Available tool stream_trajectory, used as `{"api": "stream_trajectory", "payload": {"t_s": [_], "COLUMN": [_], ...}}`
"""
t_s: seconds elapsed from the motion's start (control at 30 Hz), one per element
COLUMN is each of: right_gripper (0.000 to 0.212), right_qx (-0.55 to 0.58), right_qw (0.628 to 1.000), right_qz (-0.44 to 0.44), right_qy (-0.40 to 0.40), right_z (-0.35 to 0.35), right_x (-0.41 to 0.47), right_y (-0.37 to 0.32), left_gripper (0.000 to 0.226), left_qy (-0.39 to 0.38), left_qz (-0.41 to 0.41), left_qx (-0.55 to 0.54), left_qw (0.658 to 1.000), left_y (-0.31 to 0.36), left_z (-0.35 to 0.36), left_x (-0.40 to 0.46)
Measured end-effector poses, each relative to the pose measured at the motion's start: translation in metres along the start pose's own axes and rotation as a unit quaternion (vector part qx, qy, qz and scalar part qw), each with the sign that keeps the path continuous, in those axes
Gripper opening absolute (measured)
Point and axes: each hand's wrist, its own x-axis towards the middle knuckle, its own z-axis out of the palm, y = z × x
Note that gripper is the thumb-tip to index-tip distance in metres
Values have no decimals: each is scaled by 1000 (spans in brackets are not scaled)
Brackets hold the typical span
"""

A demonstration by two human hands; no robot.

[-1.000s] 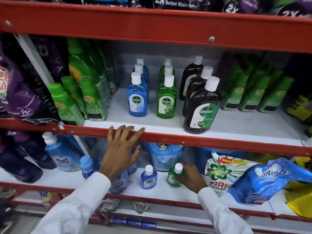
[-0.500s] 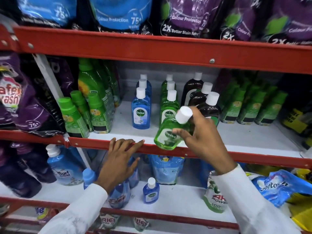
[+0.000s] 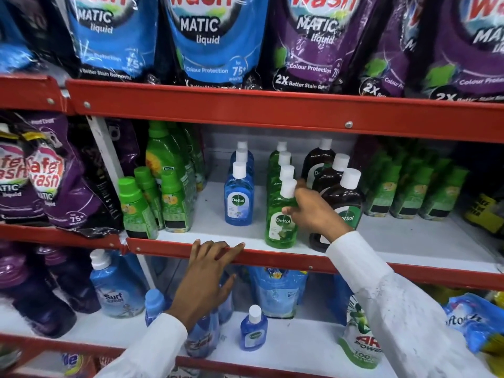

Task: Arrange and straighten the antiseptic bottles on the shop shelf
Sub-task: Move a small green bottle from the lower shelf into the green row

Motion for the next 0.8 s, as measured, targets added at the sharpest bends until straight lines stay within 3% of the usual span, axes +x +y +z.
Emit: {"api": "stream_trajectory", "payload": {"t_s": [0.17, 0.27, 0.4, 0.47, 0.53, 0.6, 0.67, 0.8], "right_gripper": [30, 41, 72, 71, 54, 39, 35, 46], "right_qx": [-7, -1, 16, 45, 73, 91, 95, 53], "right_qw": [1000, 1000, 993, 977, 961, 965, 979, 996], "right_qz": [4, 20, -5, -52, -99, -129, -126, -52], "right_qy": [-7, 9, 113, 201, 247, 211, 127, -47], "right_z": [-1, -1, -2, 4, 21, 53, 96, 185], "right_x": [1, -4, -32, -58, -82, -94, -96, -82], "right_y": [0, 3, 8, 7, 8, 17, 34, 75], "left_gripper": [66, 66, 64, 63, 61, 64, 67, 64], "left_qy": [-2, -2, -2, 11, 32, 37, 28, 33], "left_qz": [0, -3, 4, -5, -34, -47, -36, -50], "left_qx": [-4, -10, -17, -11, -5, 8, 26, -8], "left_qw": [1000, 1000, 1000, 1000, 999, 998, 999, 998], "left_y": [-1, 0, 0, -3, -10, -18, -22, -20], "left_z": [-1, -2, -5, -8, -9, -9, -8, -6], "left_x": [0, 0, 0, -1, -4, -9, -13, -12]}}
